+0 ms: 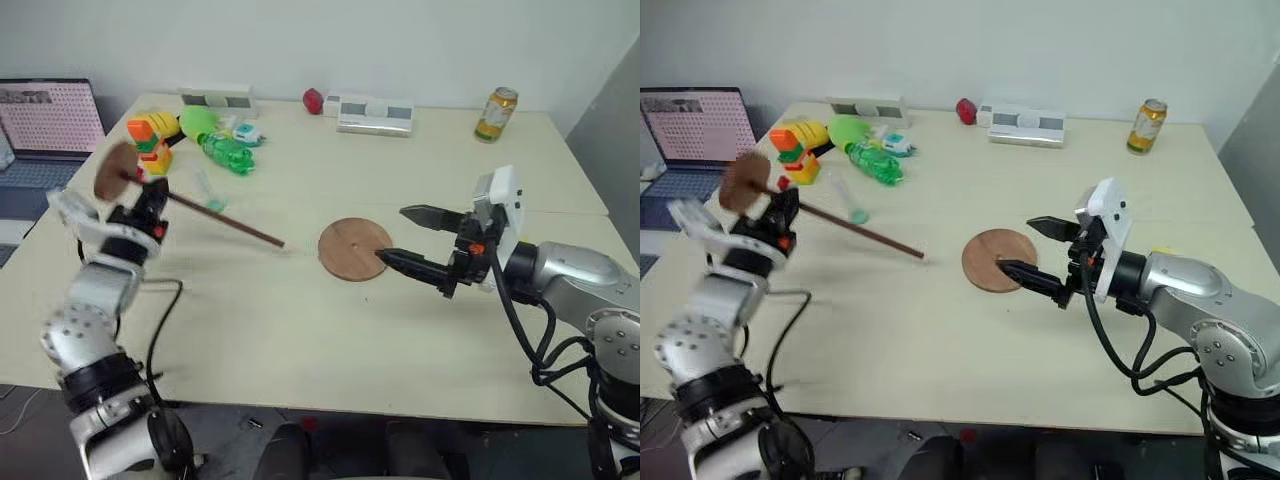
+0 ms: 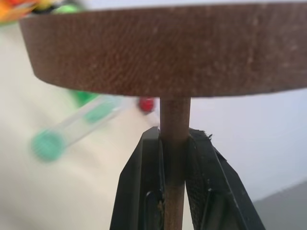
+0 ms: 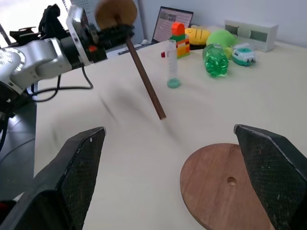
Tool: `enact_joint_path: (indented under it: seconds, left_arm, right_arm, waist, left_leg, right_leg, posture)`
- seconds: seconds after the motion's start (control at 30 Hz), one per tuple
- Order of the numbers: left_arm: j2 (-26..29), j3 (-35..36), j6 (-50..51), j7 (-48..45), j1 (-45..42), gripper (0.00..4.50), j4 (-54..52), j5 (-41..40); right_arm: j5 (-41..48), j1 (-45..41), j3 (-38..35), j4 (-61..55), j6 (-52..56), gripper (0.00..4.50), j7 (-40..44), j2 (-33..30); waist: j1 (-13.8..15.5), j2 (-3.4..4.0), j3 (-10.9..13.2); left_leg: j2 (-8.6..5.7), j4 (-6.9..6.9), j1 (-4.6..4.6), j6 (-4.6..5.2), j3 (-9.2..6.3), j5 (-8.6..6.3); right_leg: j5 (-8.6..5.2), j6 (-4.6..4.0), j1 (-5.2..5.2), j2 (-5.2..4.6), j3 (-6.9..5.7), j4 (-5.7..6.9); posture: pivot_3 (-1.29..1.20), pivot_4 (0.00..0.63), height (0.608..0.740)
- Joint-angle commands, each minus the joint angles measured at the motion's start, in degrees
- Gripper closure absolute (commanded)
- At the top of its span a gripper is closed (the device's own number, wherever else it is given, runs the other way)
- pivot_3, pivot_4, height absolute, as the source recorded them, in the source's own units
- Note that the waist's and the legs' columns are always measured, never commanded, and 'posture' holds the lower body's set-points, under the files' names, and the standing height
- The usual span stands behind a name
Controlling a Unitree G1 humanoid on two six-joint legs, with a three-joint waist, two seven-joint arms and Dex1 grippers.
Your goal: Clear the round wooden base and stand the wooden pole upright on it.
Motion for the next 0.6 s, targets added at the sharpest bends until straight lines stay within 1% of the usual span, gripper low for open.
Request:
enact_joint_path:
  seconds: [0.03,0.07,0.13,0.2,0.27,0.37,0.43,0.6]
  left_arm:
    - [1.25,-13.21,2.08,-8.4,-12.45,4.2,-0.59,6.24]
    - [1.02,-15.07,1.8,-10.18,-14.55,4.2,0.86,7.88]
    - [0.57,-21.69,0.13,-17.28,-19.59,4.2,3.63,13.14]
    - [-1.54,-27.32,-2.96,-24.69,-25.54,4.2,8.99,18.18]
    - [-2.3,-33.43,-8.15,-32.75,-28.48,4.2,13.36,25.23]
    - [-2.74,-37.72,-12.95,-41.42,-28.88,4.2,17.45,30.87]
    - [-3.25,-39.65,-16.3,-45.13,-29.19,4.2,19.92,34.49]
    - [-4.77,-39.34,-21.66,-48.04,-31.64,4.2,25.33,39.94]
  right_arm:
    - [-3.91,4.46,1.81,-5.05,-4.41,0.0,-3.95,2.8]
    - [-4.32,4.99,2.32,-5.44,-4.74,0.0,-5.28,3.97]
    - [-6.27,7.03,3.76,-6.41,-5.84,0.0,-7.85,6.36]
    - [-10.35,9.42,6.73,-6.81,-7.93,0.0,-10.49,8.61]
    - [-14.68,11.02,9.37,-6.96,-9.65,0.0,-12.7,9.79]
    - [-18.11,11.95,10.84,-6.93,-10.78,0.0,-15.16,11.57]
    - [-19.51,12.7,10.86,-7.46,-10.94,0.0,-16.86,12.61]
    - [-20.53,14.53,10.33,-9.61,-10.18,0.0,-18.65,13.8]
  waist:
    - [0.64,-0.05,0.0]
    - [0.5,-0.04,0.0]
    - [-0.09,-0.02,0.0]
    - [-0.79,-0.03,0.0]
    - [-1.42,0.0,0.02]
    - [-3.13,0.1,0.04]
    - [-3.71,0.12,0.05]
    - [-3.75,0.11,0.07]
  left_leg:
    - [-0.02,0.05,-0.06,-0.01,0.02,0.0]
    - [-0.06,0.08,-0.12,-0.02,-0.01,0.01]
    - [-0.1,0.04,-0.06,-0.03,0.2,0.01]
    - [-0.03,-0.03,-0.02,-0.03,0.22,0.02]
    - [0.03,-0.08,-0.08,-0.09,0.22,0.05]
    - [0.04,-0.09,-0.32,-0.15,0.39,0.1]
    - [0.08,-0.11,-0.31,-0.15,0.46,0.1]
    - [0.07,-0.04,-0.44,-0.14,0.38,0.11]
  right_leg:
    - [0.0,0.0,-0.03,-0.02,-0.01,-0.03]
    - [0.0,0.01,-0.04,-0.05,-0.05,-0.05]
    - [0.01,0.03,-0.06,-0.08,0.18,-0.05]
    - [0.01,0.03,-0.11,0.01,0.19,-0.03]
    - [0.0,0.02,-0.27,0.1,0.18,0.07]
    - [0.01,0.0,-0.73,0.15,0.41,0.25]
    - [0.01,0.0,-0.83,0.16,0.5,0.32]
    - [0.01,-0.01,-0.97,0.16,0.46,0.49]
  posture:
    - [0.0,0.15,0.74]
    - [0.0,0.15,0.74]
    - [0.0,0.15,0.74]
    - [0.0,0.15,0.74]
    - [0.0,0.15,0.74]
    - [0.0,0.15,0.74]
    - [0.0,0.15,0.74]
    - [0.0,0.15,0.74]
